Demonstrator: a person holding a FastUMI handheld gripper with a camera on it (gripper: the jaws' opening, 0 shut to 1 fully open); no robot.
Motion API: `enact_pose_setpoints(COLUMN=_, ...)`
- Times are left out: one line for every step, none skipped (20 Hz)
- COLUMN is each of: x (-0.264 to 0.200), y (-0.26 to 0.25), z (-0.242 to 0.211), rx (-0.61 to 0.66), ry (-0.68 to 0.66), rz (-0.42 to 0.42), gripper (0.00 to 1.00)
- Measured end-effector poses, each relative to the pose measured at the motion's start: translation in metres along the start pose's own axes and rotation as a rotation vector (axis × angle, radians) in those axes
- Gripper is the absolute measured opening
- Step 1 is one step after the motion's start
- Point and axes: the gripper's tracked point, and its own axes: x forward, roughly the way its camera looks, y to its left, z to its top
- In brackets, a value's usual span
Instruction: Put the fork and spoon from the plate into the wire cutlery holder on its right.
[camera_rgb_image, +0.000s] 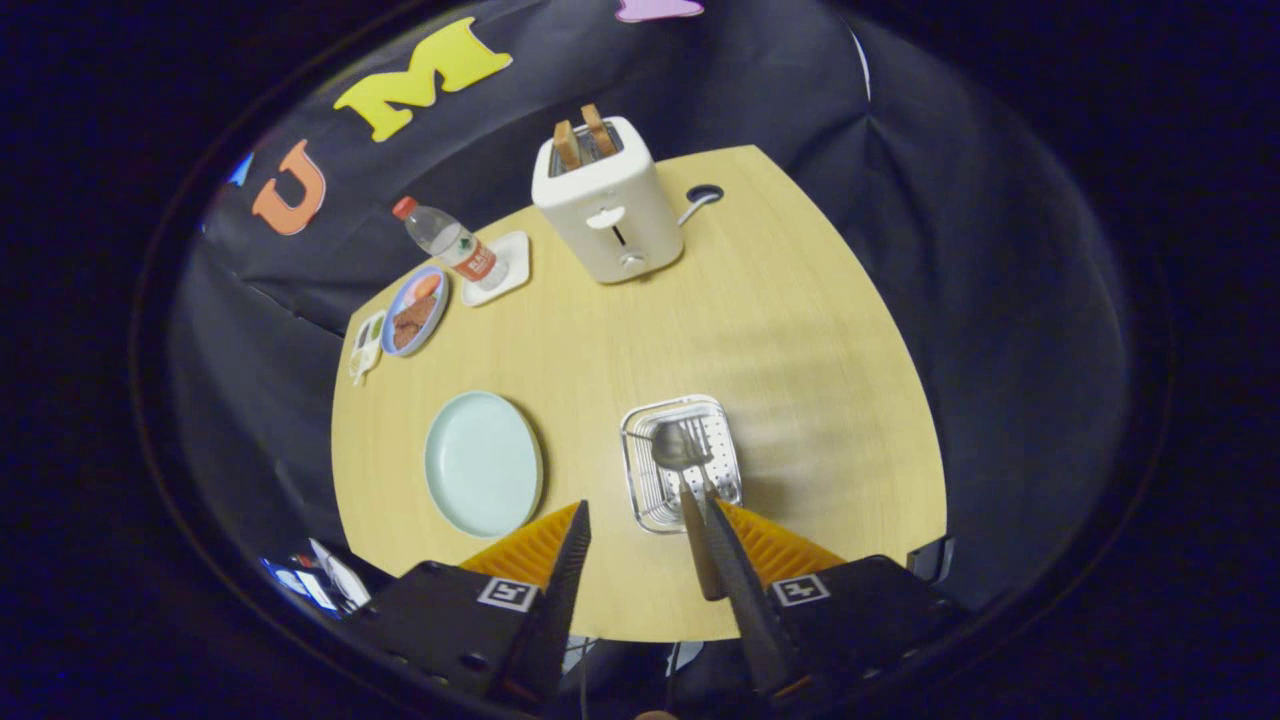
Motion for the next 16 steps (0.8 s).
enact_pose_setpoints(x=-0.003, y=0.005, z=0.009, rx=-0.028, ry=-0.043, rz=0.001, gripper=0.83)
enact_pose_setpoints(x=-0.008, y=0.011, z=0.017, rx=-0.049, ry=-0.085, rz=0.005, gripper=0.89)
enact_pose_setpoints(x=-0.015, y=0.019, z=0.026, rx=-0.067, ry=-0.130, rz=0.014, gripper=0.95)
enact_pose_setpoints(x=-0.022, y=0.029, z=0.036, rx=-0.081, ry=-0.179, rz=0.025, gripper=0.96)
enact_pose_setpoints(x=-0.031, y=0.039, z=0.046, rx=-0.097, ry=-0.229, rz=0.037, gripper=0.97)
enact_pose_setpoints(x=-0.041, y=0.049, z=0.057, rx=-0.112, ry=-0.286, rz=0.048, gripper=0.96)
enact_pose_setpoints(x=-0.052, y=0.059, z=0.069, rx=-0.128, ry=-0.348, rz=0.063, gripper=0.96)
enact_pose_setpoints(x=-0.067, y=0.068, z=0.079, rx=-0.145, ry=-0.411, rz=0.072, gripper=0.96)
enact_pose_setpoints(x=-0.081, y=0.077, z=0.087, rx=-0.166, ry=-0.471, rz=0.075, gripper=0.96)
enact_pose_setpoints(x=-0.094, y=0.085, z=0.093, rx=-0.187, ry=-0.521, rz=0.076, gripper=0.96)
enact_pose_setpoints(x=-0.108, y=0.096, z=0.099, rx=-0.202, ry=-0.573, rz=0.083, gripper=0.96)
enact_pose_setpoints(x=-0.121, y=0.104, z=0.105, rx=-0.212, ry=-0.628, rz=0.087, gripper=0.96)
enact_pose_setpoints(x=-0.134, y=0.111, z=0.112, rx=-0.220, ry=-0.684, rz=0.088, gripper=0.96)
enact_pose_setpoints(x=-0.145, y=0.114, z=0.117, rx=-0.227, ry=-0.739, rz=0.086, gripper=0.96)
enact_pose_setpoints(x=-0.158, y=0.117, z=0.122, rx=-0.227, ry=-0.794, rz=0.084, gripper=0.96)
enact_pose_setpoints(x=-0.171, y=0.122, z=0.126, rx=-0.227, ry=-0.845, rz=0.080, gripper=0.96)
